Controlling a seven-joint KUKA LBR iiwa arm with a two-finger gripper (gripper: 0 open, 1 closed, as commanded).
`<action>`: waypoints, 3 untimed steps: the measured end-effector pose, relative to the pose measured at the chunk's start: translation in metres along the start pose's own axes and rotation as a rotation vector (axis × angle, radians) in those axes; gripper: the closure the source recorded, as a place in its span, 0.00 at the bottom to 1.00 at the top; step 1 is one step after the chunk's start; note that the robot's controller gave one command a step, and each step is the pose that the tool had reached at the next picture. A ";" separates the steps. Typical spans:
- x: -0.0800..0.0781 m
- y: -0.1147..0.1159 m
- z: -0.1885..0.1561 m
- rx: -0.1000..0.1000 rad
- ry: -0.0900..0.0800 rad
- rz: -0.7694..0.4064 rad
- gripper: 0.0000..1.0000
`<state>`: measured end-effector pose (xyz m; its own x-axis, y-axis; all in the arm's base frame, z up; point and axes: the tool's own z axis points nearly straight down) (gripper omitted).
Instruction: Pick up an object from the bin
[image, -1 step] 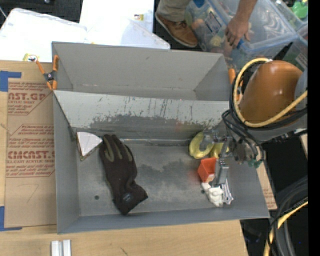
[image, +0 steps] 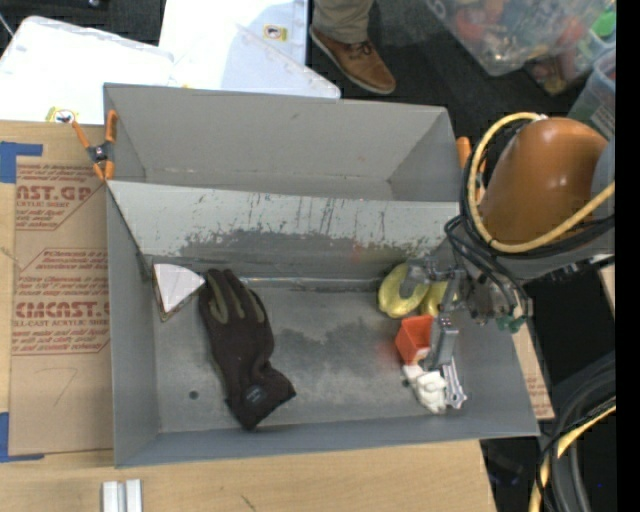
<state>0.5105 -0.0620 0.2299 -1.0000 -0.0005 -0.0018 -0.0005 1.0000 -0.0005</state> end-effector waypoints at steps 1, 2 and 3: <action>-0.030 -0.039 0.086 0.000 0.001 -0.250 0.00; -0.062 -0.054 0.083 -0.002 -0.001 0.114 0.00; -0.007 -0.065 0.092 0.000 0.000 -0.101 0.00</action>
Offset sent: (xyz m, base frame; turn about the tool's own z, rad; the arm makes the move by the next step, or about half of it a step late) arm 0.0757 -0.0606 -0.0723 0.2485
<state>0.5178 -0.1276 0.1381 -0.9948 -0.1014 -0.0018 -0.1014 0.9949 -0.0004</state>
